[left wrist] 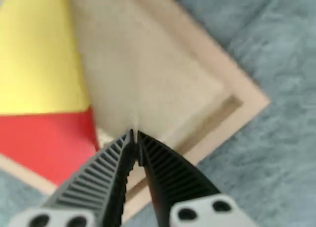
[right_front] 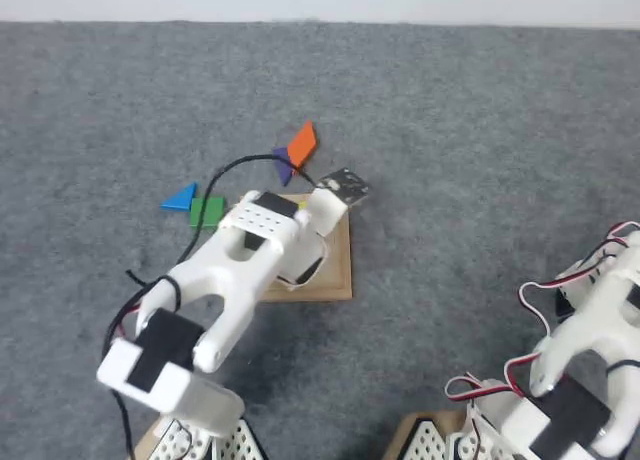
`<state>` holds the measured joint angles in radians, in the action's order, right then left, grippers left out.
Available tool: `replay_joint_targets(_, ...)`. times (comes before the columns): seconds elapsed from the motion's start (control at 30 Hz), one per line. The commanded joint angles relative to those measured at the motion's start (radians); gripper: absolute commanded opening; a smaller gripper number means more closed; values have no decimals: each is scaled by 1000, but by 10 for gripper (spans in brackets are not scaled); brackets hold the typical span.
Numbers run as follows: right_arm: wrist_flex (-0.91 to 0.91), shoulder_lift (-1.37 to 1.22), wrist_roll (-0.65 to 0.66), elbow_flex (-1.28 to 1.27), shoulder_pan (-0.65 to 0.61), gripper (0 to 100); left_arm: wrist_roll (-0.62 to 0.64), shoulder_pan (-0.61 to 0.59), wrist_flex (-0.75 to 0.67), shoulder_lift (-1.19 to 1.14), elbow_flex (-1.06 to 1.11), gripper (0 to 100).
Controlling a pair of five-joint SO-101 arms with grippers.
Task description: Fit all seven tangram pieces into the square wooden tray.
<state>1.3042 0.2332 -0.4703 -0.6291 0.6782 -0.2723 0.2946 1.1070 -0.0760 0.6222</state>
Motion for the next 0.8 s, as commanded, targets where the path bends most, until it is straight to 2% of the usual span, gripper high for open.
replay_joint_targets(0.0, 2, 51, 18, 46, -16, 31, -6, -80, -6, 68, 12, 12)
replay_joint_targets(0.47, 2, 53, 18, 46, -15, 31, -48, -97, 0, 75, 25, 12)
replay_joint_targets(0.67, 2, 51, 18, 46, -18, 31, -44, -97, 54, 226, 24, 18)
replay_joint_targets(0.77, 2, 50, 18, 46, -18, 31, 32, -98, 101, 341, 21, 83)
